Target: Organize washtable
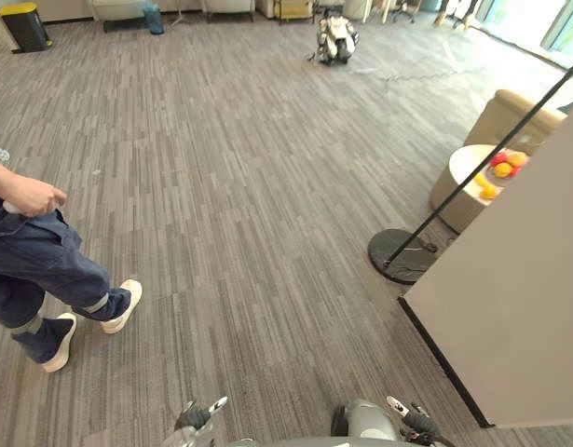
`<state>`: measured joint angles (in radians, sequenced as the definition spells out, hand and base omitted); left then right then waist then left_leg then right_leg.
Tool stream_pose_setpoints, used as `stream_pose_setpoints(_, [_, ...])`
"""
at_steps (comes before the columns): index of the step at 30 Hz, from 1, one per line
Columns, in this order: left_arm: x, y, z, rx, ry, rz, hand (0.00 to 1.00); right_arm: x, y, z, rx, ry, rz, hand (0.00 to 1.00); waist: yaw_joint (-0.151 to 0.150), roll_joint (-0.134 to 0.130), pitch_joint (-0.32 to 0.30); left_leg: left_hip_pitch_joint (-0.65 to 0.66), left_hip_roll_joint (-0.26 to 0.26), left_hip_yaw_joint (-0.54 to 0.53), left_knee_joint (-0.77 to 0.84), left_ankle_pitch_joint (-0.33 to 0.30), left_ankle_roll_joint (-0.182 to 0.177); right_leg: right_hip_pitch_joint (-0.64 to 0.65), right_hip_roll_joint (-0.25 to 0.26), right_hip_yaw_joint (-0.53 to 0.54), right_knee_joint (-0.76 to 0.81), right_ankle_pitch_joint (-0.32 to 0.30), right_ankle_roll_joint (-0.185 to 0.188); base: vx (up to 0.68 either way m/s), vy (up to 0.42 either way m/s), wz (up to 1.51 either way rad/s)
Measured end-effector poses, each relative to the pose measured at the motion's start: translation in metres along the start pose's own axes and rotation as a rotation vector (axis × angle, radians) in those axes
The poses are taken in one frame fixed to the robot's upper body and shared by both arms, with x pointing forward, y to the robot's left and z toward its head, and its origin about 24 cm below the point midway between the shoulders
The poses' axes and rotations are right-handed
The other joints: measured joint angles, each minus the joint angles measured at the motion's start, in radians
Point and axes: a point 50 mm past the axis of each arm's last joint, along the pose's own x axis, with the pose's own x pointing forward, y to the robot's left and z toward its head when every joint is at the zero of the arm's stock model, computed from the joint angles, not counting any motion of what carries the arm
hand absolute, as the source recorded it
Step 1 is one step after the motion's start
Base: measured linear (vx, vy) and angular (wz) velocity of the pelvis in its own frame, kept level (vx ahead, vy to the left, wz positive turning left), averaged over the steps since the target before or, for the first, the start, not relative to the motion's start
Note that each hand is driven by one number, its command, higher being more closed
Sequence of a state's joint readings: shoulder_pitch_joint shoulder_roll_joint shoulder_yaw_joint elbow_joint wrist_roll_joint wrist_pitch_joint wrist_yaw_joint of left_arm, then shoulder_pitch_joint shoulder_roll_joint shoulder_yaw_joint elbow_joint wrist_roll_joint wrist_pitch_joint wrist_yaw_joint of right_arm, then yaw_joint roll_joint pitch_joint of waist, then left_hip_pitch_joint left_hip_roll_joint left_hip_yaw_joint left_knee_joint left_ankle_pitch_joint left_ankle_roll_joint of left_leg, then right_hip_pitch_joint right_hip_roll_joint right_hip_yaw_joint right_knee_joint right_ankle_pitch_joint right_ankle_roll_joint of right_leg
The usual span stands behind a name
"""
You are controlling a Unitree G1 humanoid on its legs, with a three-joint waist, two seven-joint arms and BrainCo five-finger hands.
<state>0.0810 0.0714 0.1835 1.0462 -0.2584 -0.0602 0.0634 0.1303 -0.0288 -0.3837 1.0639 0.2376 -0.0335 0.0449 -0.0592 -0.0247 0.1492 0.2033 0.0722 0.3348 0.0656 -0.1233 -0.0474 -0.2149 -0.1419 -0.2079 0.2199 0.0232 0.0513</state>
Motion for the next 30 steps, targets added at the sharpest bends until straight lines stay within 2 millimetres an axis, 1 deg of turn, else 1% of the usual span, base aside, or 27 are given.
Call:
stream_pose_setpoints(1, [-0.002,-0.009,-0.007,-0.009,0.019,-0.017,0.00,-0.002,-0.011,-0.007,0.006,0.035,-0.030,0.00,0.000,0.018,0.008,0.043,0.010,-0.017,0.006,-0.032,-0.038,0.001,0.005,0.007,0.080,0.011,-0.038,0.44,-0.167,0.43])
stream_pose_setpoints(2, [-0.005,-0.005,-0.020,-0.019,0.047,-0.008,0.00,-0.001,-0.016,-0.003,-0.025,0.033,-0.039,0.00,0.009,0.033,0.006,0.035,0.035,-0.017,0.063,-0.032,-0.045,0.003,0.013,0.014,0.105,-0.046,-0.041,0.43,-0.194,0.22])
stream_pose_setpoints(3, [-0.005,-0.004,-0.019,-0.042,0.042,-0.003,0.00,-0.001,-0.016,-0.003,-0.033,0.033,-0.039,0.00,0.012,0.030,0.009,0.011,0.050,-0.019,0.122,-0.038,-0.053,0.006,0.017,0.013,0.103,-0.056,-0.044,0.36,-0.251,-0.05])
stream_pose_setpoints(4, [-0.005,-0.002,-0.019,-0.057,0.046,0.011,0.00,-0.001,-0.015,-0.001,-0.043,0.029,-0.038,0.00,0.020,0.046,0.013,-0.058,0.091,-0.024,0.257,-0.035,-0.058,0.039,0.036,-0.004,0.055,-0.055,-0.051,0.34,-0.308,0.16])
stream_pose_setpoints(5, [-0.006,-0.002,-0.022,-0.073,0.056,0.012,0.00,-0.001,-0.017,0.000,-0.056,0.031,-0.044,0.00,0.016,0.060,0.020,-0.109,0.128,-0.031,0.362,-0.037,-0.072,0.092,0.056,-0.023,-0.005,-0.049,-0.060,0.31,-0.284,0.22])
stream_pose_setpoints(7, [-0.006,-0.003,-0.022,-0.077,0.055,0.006,0.00,-0.001,-0.018,-0.003,-0.071,0.043,-0.051,0.00,0.019,0.058,0.021,-0.123,0.149,-0.030,0.379,-0.051,-0.087,0.167,0.070,-0.040,-0.067,-0.049,-0.067,0.26,-0.150,0.20])
stream_pose_setpoints(9, [-0.006,-0.003,-0.021,-0.078,0.052,0.005,0.00,0.001,-0.015,0.001,-0.074,0.033,-0.051,0.00,0.021,0.051,0.019,-0.123,0.135,-0.032,0.286,-0.051,-0.086,0.204,0.073,-0.041,-0.092,-0.055,-0.068,0.20,-0.064,-0.05])
stream_pose_setpoints(10, [-0.006,-0.003,-0.021,-0.079,0.051,0.007,0.00,0.002,-0.012,0.005,-0.091,0.024,-0.043,0.00,0.021,0.050,0.019,-0.124,0.117,-0.046,0.200,-0.049,-0.088,0.213,0.073,-0.035,-0.106,-0.055,-0.066,0.15,0.008,-0.24])
stream_pose_setpoints(11, [-0.006,-0.003,-0.020,-0.082,0.051,0.007,0.00,0.003,-0.009,0.007,-0.111,0.016,-0.033,0.00,0.020,0.051,0.018,-0.139,0.100,-0.067,0.126,-0.041,-0.081,0.215,0.073,-0.029,-0.111,-0.055,-0.062,0.19,0.084,-0.25])
stream_pose_setpoints(12, [-0.006,-0.005,-0.021,-0.086,0.054,0.005,0.00,0.003,-0.010,0.008,-0.122,0.015,-0.035,0.00,0.020,0.057,0.016,-0.147,0.097,-0.072,0.079,-0.006,-0.064,0.224,0.082,-0.024,-0.118,-0.057,-0.053,0.12,0.086,-0.19])
stream_pose_setpoints(13, [-0.006,-0.006,-0.023,-0.088,0.060,0.005,0.00,0.002,-0.012,0.008,-0.123,0.015,-0.039,0.00,0.020,0.065,0.013,-0.147,0.098,-0.072,0.064,0.039,-0.061,0.231,0.093,-0.022,-0.123,-0.056,-0.047,0.15,0.186,-0.22])
stream_pose_setpoints(14, [-0.007,-0.008,-0.026,-0.093,0.070,0.000,0.00,0.002,-0.015,0.006,-0.123,0.018,-0.047,0.00,0.020,0.077,-0.002,-0.132,0.107,-0.065,0.041,0.066,-0.054,0.239,0.112,-0.011,-0.136,-0.059,-0.037,0.07,0.118,-0.16])
stream_pose_setpoints(15, [-0.007,-0.007,-0.026,-0.089,0.071,0.001,0.00,0.001,-0.014,0.004,-0.120,0.024,-0.046,0.00,0.019,0.069,-0.010,-0.121,0.101,-0.060,0.028,0.070,-0.049,0.250,0.105,-0.008,-0.145,-0.054,-0.028,0.14,0.156,-0.13])
stream_pose_setpoints(17, [-0.006,-0.003,-0.024,-0.072,0.069,0.006,0.00,-0.001,-0.012,-0.007,-0.098,0.052,-0.043,0.00,0.017,0.045,-0.033,-0.115,0.078,-0.050,-0.017,0.072,-0.043,0.260,0.092,-0.003,-0.197,-0.032,-0.009,0.13,0.119,-0.08])
stream_pose_setpoints(18, [-0.005,0.000,-0.022,-0.057,0.064,0.010,0.00,-0.002,-0.011,-0.012,-0.076,0.066,-0.042,0.00,0.018,0.027,-0.042,-0.115,0.065,-0.040,-0.031,0.074,-0.040,0.261,0.086,0.001,-0.217,-0.021,-0.003,0.13,0.126,-0.13])
stream_pose_setpoints(19, [-0.005,0.002,-0.022,-0.053,0.064,0.014,0.00,-0.002,-0.010,-0.014,-0.068,0.070,-0.041,0.00,0.019,0.021,-0.046,-0.115,0.056,-0.035,-0.034,0.073,-0.039,0.262,0.084,0.003,-0.226,-0.018,0.002,0.12,0.091,-0.10])
stream_pose_setpoints(20, [-0.005,0.002,-0.022,-0.049,0.064,0.013,0.00,-0.002,-0.010,-0.015,-0.063,0.071,-0.040,0.00,0.019,0.020,-0.046,-0.114,0.049,-0.035,-0.035,0.073,-0.038,0.264,0.078,0.005,-0.230,-0.016,0.005,0.06,0.067,-0.03])
stream_pose_setpoints(21, [-0.005,0.000,-0.021,-0.020,0.063,-0.001,0.00,-0.002,-0.011,-0.014,-0.052,0.069,-0.041,0.00,0.019,0.024,-0.045,-0.111,0.034,-0.034,-0.037,0.073,-0.038,0.272,0.065,0.009,-0.242,-0.013,0.009,0.06,0.082,0.00])
stream_pose_setpoints(24, [-0.005,-0.004,-0.023,0.053,0.065,-0.024,0.00,-0.002,-0.012,-0.014,-0.048,0.067,-0.041,0.00,0.019,0.038,-0.048,-0.094,0.024,-0.031,-0.055,0.073,-0.038,0.285,0.060,0.017,-0.257,-0.009,0.016,0.04,0.051,-0.04])
stream_pose_setpoints(25, [-0.005,-0.005,-0.023,0.065,0.065,-0.030,0.00,-0.002,-0.013,-0.013,-0.052,0.066,-0.041,0.00,0.019,0.038,-0.049,-0.093,0.024,-0.030,-0.057,0.073,-0.038,0.285,0.060,0.017,-0.257,-0.009,0.016,0.00,0.000,0.00])
stream_pose_setpoints(27, [-0.005,-0.009,-0.022,0.094,0.060,-0.045,0.00,-0.002,-0.014,-0.011,-0.064,0.063,-0.044,0.00,0.019,0.048,-0.046,-0.092,0.023,-0.031,-0.062,0.073,-0.038,0.284,0.066,0.016,-0.258,-0.009,0.016,0.00,0.000,0.00])
stream_pose_setpoints(30, [-0.005,-0.011,-0.022,0.118,0.059,-0.052,0.00,-0.002,-0.016,-0.010,-0.088,0.061,-0.045,0.00,0.020,0.057,-0.047,-0.085,0.034,-0.031,-0.077,0.076,-0.035,0.283,0.080,0.016,-0.260,-0.008,0.014,-0.03,-0.042,-0.02])
